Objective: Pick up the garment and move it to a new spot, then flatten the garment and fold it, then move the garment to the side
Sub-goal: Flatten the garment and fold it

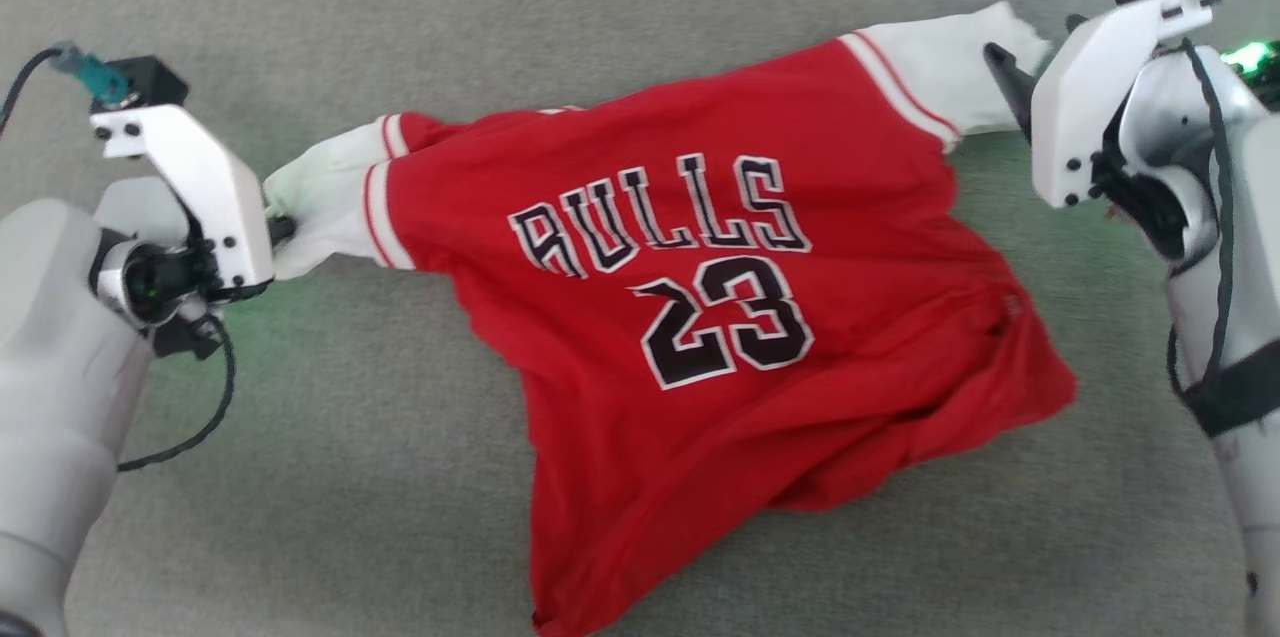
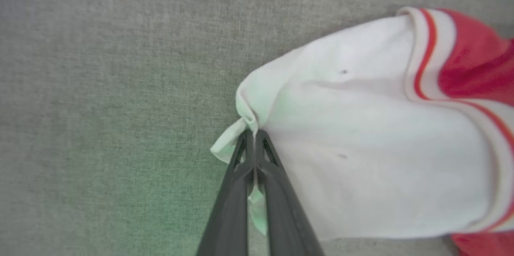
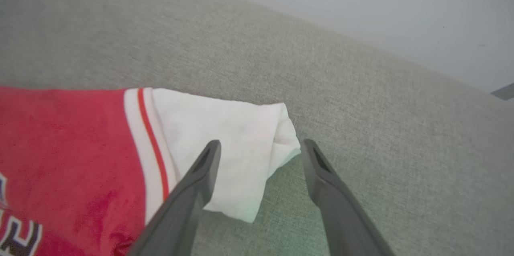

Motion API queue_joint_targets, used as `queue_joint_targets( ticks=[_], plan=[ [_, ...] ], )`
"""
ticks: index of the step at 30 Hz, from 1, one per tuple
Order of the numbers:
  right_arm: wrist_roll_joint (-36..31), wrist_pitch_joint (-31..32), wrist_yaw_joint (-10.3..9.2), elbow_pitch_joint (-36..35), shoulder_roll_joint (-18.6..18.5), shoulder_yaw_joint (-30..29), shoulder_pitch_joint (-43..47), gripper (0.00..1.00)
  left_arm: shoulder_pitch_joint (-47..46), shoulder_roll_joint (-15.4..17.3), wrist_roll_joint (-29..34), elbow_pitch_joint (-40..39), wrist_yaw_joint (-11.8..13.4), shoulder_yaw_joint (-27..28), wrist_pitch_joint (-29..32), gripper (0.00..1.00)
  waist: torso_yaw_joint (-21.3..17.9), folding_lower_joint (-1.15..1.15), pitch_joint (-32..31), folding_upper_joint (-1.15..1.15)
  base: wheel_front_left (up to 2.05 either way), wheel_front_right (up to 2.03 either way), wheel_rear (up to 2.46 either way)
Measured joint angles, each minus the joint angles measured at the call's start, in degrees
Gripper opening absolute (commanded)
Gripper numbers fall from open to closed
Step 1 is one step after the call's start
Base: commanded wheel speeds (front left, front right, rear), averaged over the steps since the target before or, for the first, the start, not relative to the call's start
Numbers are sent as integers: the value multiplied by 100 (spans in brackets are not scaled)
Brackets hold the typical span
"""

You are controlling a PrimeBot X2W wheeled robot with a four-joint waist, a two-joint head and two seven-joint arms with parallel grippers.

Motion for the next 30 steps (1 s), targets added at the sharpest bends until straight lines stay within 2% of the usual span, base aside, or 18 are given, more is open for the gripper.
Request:
queue_joint_targets(
  ticks=[6, 12, 13, 14, 17, 22, 30],
  plan=[
    [181, 648, 0, 1182, -230, 290, -619, 100, -271, -293, 90, 243, -201, -107, -155, 0, 316, 0, 194, 0, 0, 0, 0],
    [349, 1137, 0, 2104, -225, 331, -1219, 100, -468, -490, 88, 482, -324, -172, -274, 0, 519, 0, 337, 0, 0, 0, 0],
    [398, 1210, 0, 2231, -211, 342, -1305, 69, -483, -512, 74, 527, -347, -171, -307, 0, 544, 0, 349, 0, 0, 0, 0],
    [422, 1274, -2, 2315, -205, 386, -1368, 0, -500, -534, 60, 564, -350, -177, -331, 0, 561, 0, 356, 0, 0, 0, 0],
    [589, 1166, 0, 2588, -188, 470, -1562, 0, -605, -597, 24, 717, -372, -221, -353, 0, 575, 0, 341, 0, 0, 0, 0],
    [775, 900, 0, 2608, -219, 719, -1613, 0, -777, -559, -45, 849, -372, -236, -403, 0, 511, 0, 189, 0, 0, 0, 0],
    [1346, 482, 0, 2023, -457, 1072, -1618, 0, -1370, -299, -15, 764, -372, -225, -468, 0, 233, 0, -226, 0, 0, 0, 0]
  ],
)
